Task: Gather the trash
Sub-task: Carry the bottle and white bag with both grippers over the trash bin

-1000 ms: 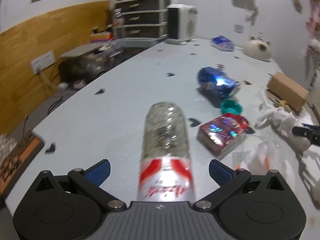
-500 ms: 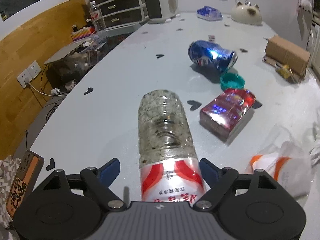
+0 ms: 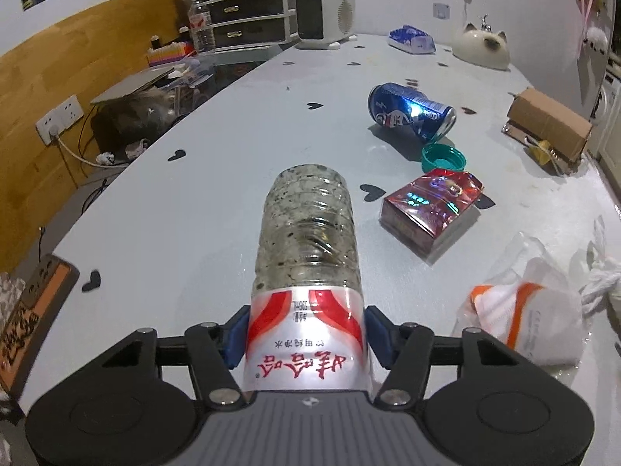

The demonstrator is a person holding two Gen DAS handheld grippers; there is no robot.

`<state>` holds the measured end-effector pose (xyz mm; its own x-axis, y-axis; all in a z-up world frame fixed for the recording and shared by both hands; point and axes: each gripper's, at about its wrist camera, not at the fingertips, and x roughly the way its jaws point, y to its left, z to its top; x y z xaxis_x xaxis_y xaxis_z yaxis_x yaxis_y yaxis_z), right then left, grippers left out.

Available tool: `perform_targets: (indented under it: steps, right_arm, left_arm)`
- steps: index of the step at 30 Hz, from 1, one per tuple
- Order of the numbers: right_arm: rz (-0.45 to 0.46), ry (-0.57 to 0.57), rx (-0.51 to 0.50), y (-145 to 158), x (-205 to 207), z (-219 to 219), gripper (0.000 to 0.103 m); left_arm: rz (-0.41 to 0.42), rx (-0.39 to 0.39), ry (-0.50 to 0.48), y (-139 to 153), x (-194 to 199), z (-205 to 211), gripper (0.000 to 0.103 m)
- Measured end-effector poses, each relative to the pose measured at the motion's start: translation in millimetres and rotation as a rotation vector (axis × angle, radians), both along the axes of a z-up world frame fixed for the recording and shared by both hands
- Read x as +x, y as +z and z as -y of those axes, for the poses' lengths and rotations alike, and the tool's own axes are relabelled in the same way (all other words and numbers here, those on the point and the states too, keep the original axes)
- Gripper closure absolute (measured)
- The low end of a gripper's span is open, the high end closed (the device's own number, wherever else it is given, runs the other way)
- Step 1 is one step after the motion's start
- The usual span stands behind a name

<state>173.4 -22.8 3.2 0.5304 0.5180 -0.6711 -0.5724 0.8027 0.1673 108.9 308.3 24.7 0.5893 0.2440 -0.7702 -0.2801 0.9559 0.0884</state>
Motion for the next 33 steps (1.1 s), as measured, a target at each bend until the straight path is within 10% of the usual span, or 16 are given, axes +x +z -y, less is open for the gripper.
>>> perform_targets:
  steps: [17,33]
  right_arm:
    - [0.154,-0.093,0.092,35,-38,33,0.062]
    - [0.304,-0.250,0.137,71,-81,99,0.062]
  left_arm:
    - [0.218,0.002,0.000,29,-54,38,0.042]
    - [0.380,-0.009,-0.199,59,-63,157,0.042]
